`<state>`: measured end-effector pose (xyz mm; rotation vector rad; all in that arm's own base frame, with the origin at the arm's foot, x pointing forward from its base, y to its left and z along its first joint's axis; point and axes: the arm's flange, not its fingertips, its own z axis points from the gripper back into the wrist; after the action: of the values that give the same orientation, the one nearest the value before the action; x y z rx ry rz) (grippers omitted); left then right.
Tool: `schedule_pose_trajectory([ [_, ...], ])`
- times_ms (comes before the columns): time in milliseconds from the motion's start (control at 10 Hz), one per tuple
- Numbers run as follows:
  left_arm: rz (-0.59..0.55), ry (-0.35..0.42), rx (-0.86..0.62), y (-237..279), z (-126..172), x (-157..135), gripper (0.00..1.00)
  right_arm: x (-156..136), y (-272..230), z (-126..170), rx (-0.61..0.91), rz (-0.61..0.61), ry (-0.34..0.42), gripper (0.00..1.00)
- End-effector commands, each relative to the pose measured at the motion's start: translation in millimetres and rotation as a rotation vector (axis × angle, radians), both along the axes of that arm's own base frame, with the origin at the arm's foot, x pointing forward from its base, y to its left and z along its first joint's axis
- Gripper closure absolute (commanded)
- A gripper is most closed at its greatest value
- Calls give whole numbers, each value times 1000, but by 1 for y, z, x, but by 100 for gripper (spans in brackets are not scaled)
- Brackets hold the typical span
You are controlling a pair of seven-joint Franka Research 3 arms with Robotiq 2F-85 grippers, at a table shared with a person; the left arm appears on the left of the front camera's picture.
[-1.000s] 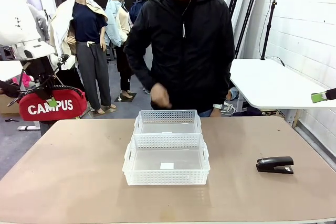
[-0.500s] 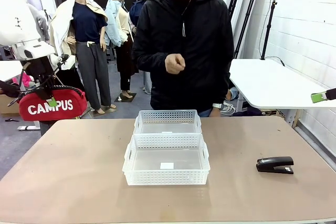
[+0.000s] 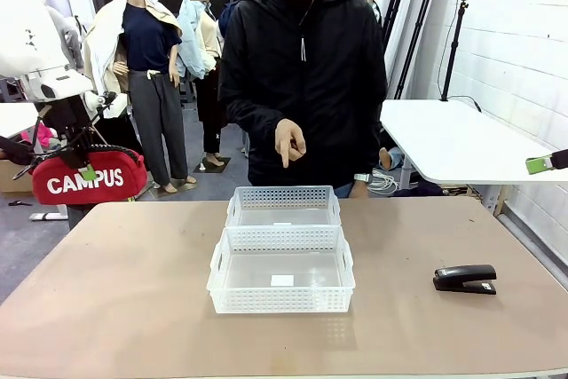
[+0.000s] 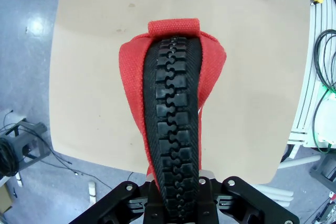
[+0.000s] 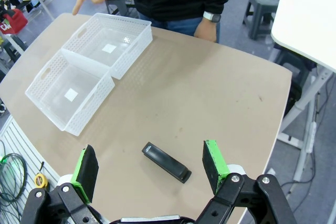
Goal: Distribute items into two baskets.
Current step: Move the picked Pencil pouch towards the Organizing basket indicated by the person, stopping as directed.
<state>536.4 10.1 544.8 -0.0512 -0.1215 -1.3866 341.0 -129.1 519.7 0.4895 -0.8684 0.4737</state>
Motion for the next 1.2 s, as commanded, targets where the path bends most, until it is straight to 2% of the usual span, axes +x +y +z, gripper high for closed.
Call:
schedule_pose_trajectory([
  [0,-5,-12,11,1,3,3,100,2,0,-2,21,11,-19,0],
  [1100,-5,-12,11,1,3,3,100,2,0,-2,21,11,-19,0],
])
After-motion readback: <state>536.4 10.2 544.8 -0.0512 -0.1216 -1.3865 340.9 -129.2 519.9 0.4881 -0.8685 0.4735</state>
